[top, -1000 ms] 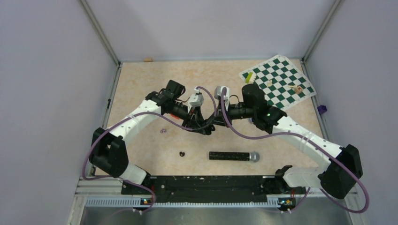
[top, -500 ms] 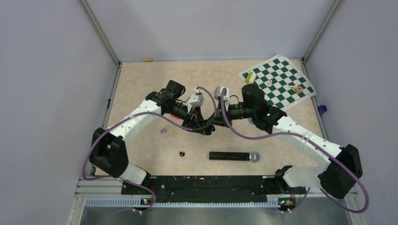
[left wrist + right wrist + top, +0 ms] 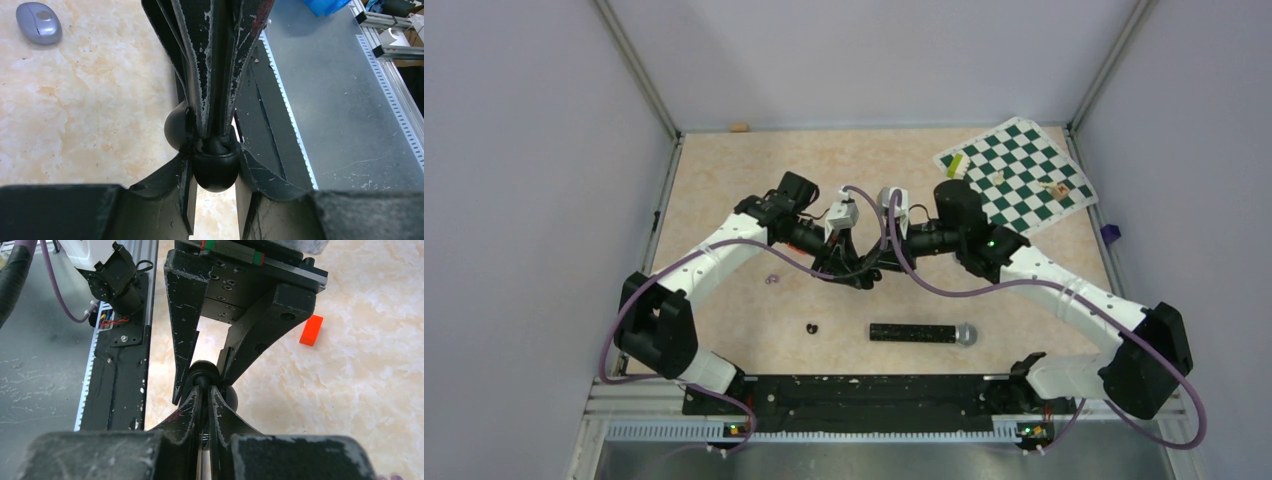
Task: Insert the wireless bluetooth earbuds into the charging case
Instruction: Place the earbud in the charging case.
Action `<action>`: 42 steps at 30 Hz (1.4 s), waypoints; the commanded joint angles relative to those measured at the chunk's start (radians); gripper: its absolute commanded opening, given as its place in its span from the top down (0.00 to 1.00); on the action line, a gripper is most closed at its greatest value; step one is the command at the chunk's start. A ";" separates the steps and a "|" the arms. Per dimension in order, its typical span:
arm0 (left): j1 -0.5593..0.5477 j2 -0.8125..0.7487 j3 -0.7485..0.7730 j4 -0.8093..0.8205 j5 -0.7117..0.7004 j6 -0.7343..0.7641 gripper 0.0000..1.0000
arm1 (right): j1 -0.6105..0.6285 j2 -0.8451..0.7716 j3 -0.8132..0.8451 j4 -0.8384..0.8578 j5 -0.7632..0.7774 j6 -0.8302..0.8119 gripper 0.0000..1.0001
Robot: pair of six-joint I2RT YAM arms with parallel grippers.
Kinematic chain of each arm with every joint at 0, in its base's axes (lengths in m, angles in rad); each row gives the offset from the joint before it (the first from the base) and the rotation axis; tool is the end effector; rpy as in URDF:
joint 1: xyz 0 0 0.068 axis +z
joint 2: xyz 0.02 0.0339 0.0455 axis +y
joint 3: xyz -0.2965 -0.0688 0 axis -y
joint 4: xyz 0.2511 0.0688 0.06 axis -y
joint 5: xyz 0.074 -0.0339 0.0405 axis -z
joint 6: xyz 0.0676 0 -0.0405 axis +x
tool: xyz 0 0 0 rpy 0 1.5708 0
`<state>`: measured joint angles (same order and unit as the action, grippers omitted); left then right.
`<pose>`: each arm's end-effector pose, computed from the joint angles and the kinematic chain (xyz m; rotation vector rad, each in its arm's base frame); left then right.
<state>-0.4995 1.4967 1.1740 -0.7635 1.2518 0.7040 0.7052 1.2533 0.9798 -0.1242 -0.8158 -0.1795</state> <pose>0.2322 -0.1998 0.3022 1.5269 1.5480 -1.4852 0.1937 0.2296 0.3385 -1.3269 1.5068 1.1385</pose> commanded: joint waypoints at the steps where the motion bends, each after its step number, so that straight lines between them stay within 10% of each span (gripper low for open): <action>1: -0.005 -0.018 0.007 0.039 0.058 0.002 1.00 | 0.027 0.010 0.023 -0.038 -0.022 -0.023 0.95; 17: -0.005 -0.024 0.019 0.034 0.038 0.001 1.00 | -0.099 -0.187 0.100 -0.107 -0.036 0.007 0.56; 27: 0.002 -0.058 0.031 0.012 0.001 0.007 1.00 | -0.183 -0.292 0.215 -0.164 0.386 0.254 0.03; 42: 0.019 -0.086 0.035 0.000 -0.009 0.012 1.00 | -0.183 -0.242 0.448 -0.428 0.486 0.451 0.01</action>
<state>-0.4911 1.4555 1.1763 -0.7635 1.2324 0.7052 0.5270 1.0058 1.3766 -0.5041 -0.3023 0.2161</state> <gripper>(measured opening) 0.343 0.988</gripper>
